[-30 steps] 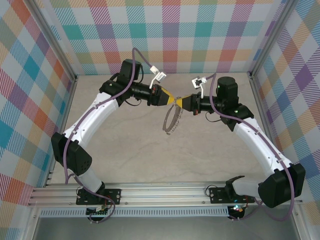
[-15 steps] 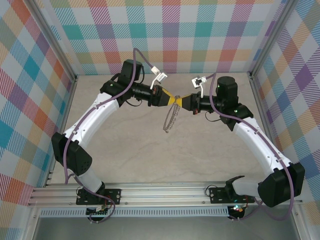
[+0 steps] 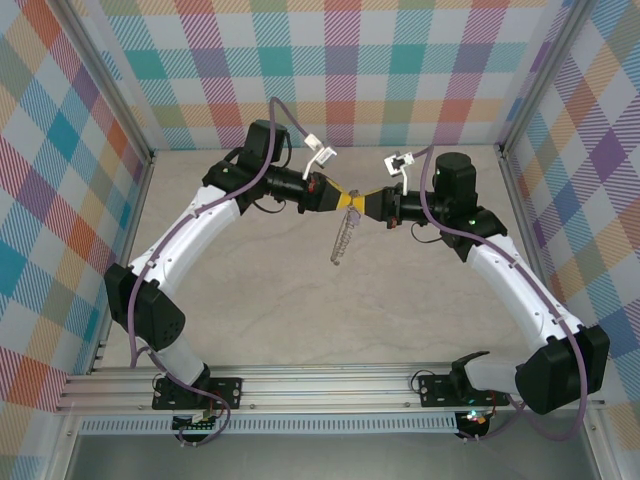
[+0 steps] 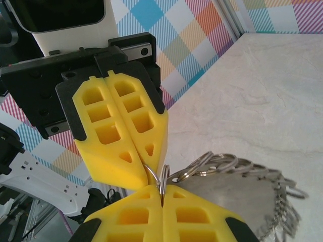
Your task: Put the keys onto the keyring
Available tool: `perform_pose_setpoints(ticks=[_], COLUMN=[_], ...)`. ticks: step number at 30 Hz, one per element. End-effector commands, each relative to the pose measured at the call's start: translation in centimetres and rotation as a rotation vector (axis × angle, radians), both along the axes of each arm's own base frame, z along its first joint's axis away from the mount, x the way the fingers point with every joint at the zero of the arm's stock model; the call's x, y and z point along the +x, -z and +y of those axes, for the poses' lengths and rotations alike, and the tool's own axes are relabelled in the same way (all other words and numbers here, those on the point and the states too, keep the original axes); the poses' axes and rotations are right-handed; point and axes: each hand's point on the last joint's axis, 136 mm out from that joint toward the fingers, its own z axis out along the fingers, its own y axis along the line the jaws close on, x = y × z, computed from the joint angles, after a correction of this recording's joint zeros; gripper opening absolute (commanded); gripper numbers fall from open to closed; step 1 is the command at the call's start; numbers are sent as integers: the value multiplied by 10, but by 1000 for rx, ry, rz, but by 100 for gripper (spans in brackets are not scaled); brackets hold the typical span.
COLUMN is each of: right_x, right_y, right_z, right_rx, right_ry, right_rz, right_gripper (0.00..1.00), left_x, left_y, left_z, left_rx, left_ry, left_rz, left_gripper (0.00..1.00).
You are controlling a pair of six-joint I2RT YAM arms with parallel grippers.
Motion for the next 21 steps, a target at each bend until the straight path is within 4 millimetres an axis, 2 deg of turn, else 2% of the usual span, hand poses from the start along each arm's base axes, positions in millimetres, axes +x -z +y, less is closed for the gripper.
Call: perform_pose_setpoints(ticks=[1,2,5,7,13,21], right_x=[10,12,12,8,-2,-4], right_y=[-7,-9,-14,-18,-31,-46], right_z=[-14,-23,-45,-51,-51,-50], right_rx=[32,49,104,120,180,285], right_ry=[56,77,130,140,117,118], right_rz=[-23,-22,-20,-26,-37,-66], right_gripper=[18,27,37,39,41,44], left_x=[-8,-7,-7,-6,-5,-1], left_y=[-8,-9,-14,-15,-22,-46], left_z=[-6,-5,-4,-4,-5,-2], left_rx=[-17,-19,-32,-36,-66,-162], left_ry=[15,3,-3,-5,-14,-86], left_rz=[-42,-54,-70,-75,-88,-148], left_gripper=[0,0,0,0,0,0])
